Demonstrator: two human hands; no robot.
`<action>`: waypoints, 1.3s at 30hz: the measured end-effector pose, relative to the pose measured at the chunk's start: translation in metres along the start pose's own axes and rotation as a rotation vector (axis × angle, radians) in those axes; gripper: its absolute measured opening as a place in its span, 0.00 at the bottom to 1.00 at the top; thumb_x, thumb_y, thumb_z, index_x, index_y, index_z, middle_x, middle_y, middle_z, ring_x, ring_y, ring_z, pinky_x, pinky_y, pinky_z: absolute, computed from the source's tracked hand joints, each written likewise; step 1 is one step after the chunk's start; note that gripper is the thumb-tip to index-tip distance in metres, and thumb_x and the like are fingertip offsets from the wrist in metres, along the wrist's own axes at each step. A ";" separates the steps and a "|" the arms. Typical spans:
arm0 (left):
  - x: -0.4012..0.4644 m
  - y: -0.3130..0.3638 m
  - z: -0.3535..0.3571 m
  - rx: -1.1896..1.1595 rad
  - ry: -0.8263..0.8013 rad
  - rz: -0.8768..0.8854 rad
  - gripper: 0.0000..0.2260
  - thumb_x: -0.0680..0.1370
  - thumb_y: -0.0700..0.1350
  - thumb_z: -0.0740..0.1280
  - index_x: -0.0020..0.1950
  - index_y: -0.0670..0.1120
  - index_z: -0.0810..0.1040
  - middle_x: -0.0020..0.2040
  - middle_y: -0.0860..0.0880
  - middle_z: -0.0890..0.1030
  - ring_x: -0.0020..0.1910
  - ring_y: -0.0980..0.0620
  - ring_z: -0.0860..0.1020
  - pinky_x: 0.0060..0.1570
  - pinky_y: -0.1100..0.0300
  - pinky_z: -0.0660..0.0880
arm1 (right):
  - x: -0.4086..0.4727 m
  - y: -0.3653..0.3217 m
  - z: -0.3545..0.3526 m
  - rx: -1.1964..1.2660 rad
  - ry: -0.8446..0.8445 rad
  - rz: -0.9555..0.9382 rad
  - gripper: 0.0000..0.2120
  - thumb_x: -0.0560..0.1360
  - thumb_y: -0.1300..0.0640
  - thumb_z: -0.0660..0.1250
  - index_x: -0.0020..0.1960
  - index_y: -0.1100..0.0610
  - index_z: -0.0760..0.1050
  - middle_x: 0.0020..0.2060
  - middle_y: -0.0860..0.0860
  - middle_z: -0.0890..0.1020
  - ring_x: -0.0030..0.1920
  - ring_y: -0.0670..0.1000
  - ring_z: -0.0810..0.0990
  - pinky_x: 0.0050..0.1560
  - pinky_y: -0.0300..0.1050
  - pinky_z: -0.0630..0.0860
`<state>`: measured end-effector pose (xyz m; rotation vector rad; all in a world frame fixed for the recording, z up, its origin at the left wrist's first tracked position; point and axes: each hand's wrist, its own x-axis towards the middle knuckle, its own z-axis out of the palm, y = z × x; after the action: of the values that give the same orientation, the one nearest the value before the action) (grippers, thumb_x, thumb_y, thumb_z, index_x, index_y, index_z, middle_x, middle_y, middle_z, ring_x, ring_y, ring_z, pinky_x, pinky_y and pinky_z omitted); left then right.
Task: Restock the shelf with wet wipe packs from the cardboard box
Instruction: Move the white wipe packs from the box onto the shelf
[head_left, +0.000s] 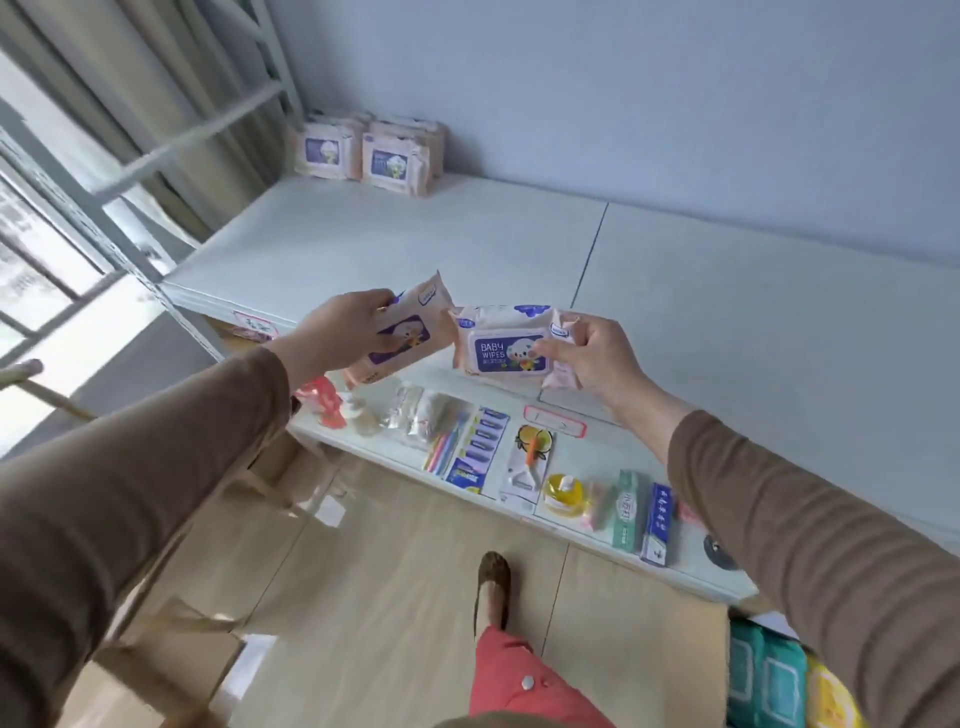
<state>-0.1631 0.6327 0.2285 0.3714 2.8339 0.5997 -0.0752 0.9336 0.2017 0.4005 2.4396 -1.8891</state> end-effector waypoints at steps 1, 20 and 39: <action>0.016 -0.010 -0.011 0.042 0.008 0.035 0.33 0.59 0.73 0.67 0.54 0.52 0.75 0.41 0.56 0.77 0.38 0.58 0.74 0.39 0.64 0.71 | 0.022 -0.006 0.010 0.012 0.000 -0.002 0.25 0.70 0.63 0.78 0.23 0.49 0.67 0.27 0.45 0.71 0.32 0.44 0.76 0.28 0.35 0.67; 0.343 -0.211 -0.165 0.312 -0.084 0.078 0.22 0.73 0.52 0.74 0.62 0.47 0.72 0.54 0.46 0.79 0.49 0.41 0.78 0.50 0.46 0.77 | 0.363 -0.112 0.218 0.232 0.133 0.046 0.13 0.67 0.66 0.75 0.34 0.47 0.84 0.37 0.45 0.87 0.45 0.54 0.86 0.48 0.49 0.83; 0.487 -0.293 -0.175 0.324 0.129 0.439 0.29 0.68 0.53 0.78 0.64 0.48 0.71 0.60 0.46 0.73 0.64 0.41 0.69 0.62 0.46 0.71 | 0.433 -0.097 0.308 -0.190 0.554 0.056 0.33 0.64 0.46 0.79 0.60 0.51 0.63 0.56 0.45 0.79 0.52 0.49 0.80 0.47 0.44 0.73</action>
<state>-0.7275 0.4499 0.1826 1.0658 2.9882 0.2355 -0.5560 0.6966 0.1344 1.0928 2.8567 -1.6693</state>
